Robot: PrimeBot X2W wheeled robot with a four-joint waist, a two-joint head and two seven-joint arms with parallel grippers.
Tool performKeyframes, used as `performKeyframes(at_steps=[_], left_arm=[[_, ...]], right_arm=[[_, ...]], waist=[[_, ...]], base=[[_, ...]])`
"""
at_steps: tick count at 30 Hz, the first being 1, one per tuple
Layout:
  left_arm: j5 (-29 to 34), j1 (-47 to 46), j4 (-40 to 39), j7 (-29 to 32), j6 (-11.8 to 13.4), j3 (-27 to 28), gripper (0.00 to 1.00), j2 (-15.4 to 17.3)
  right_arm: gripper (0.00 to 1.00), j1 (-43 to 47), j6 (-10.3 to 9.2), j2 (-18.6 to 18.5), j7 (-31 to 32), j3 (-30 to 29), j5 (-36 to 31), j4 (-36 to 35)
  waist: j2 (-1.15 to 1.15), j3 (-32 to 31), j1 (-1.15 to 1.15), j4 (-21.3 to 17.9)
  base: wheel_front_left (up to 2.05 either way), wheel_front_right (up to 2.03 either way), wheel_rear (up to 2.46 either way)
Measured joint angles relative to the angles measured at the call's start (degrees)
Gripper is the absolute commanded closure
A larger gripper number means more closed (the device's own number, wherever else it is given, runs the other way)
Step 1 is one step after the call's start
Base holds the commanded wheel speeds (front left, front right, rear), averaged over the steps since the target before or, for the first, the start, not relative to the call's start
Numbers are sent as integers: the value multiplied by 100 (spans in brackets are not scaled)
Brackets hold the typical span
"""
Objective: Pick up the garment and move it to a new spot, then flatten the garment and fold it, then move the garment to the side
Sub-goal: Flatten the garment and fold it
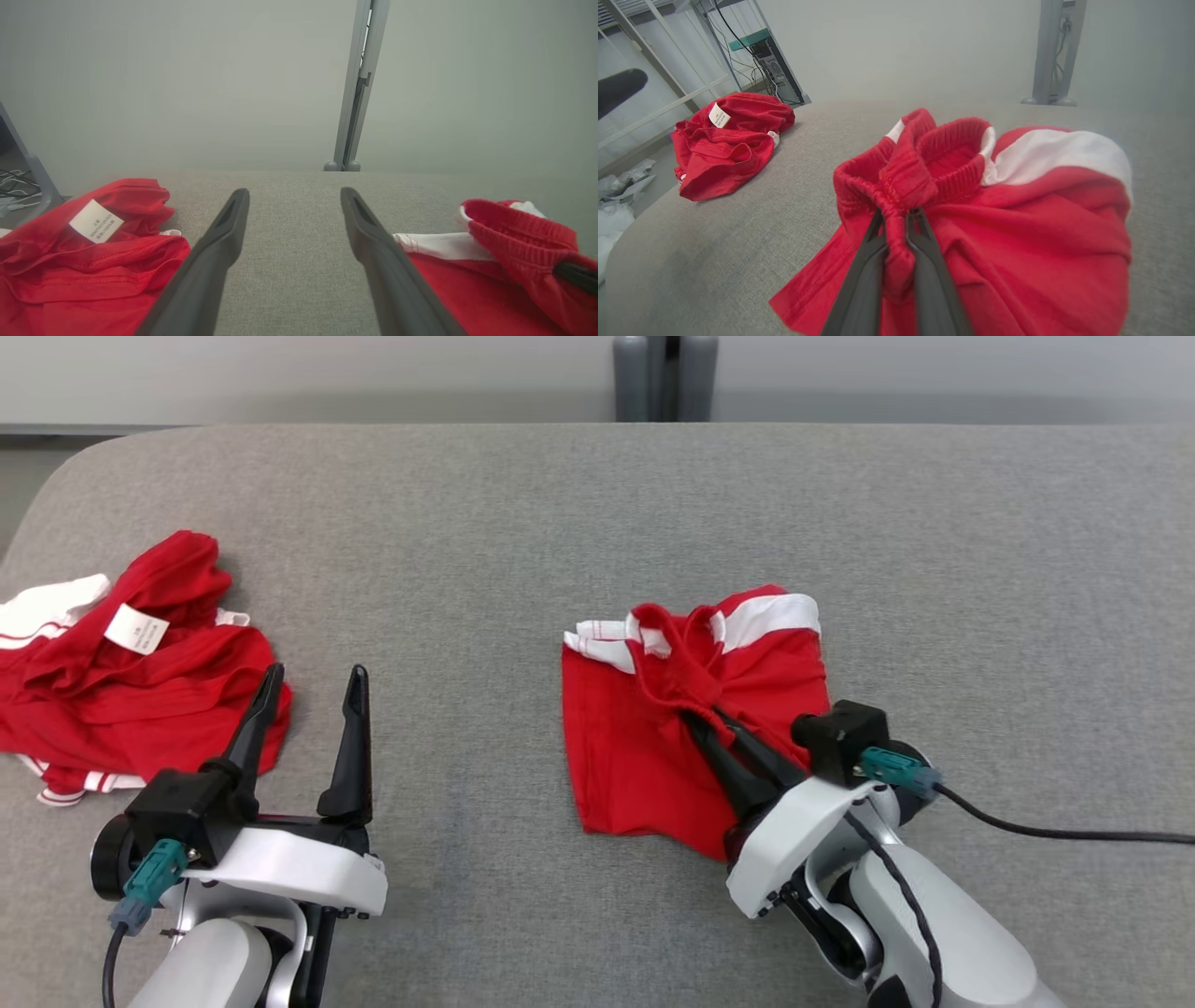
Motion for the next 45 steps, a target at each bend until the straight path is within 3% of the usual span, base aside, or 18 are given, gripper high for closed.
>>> performKeyframes(at_steps=[5,6,8,17,21,28,37,45], left_arm=[[-35,-25,118,-52,-67,-36,0,-62],[-40,-27,145,-62,-75,-38,0,-68],[-46,-35,196,-86,-108,-36,0,-92],[-62,-145,337,-157,-216,-19,0,-125],[-79,-166,398,-178,-223,16,0,-114],[-80,-158,407,-211,-212,94,0,-15],[-85,-97,315,-229,-127,203,0,46],[-83,3,300,-218,-70,188,0,116]], right_arm=[[100,-270,0,10,-78,595,291,547],[91,-299,0,13,-90,716,360,614],[0,-357,0,3,-155,967,505,679],[0,-541,0,8,-377,1908,829,697],[0,-566,0,21,-639,1856,857,537],[0,-302,0,23,-833,745,526,14],[0,513,0,-118,-848,-1529,-486,-844],[0,1229,0,-202,-371,-2848,-1245,-1482]], waist=[[0,73,0,178],[0,86,0,194],[0,106,0,208],[0,163,0,112],[0,145,0,37],[0,40,0,-106],[0,-81,0,-272],[0,-226,0,-349]], base=[[0,0,0],[0,0,0],[0,0,0],[0,0,0],[0,0,0],[0,0,0],[0,0,0],[0,0,0]])
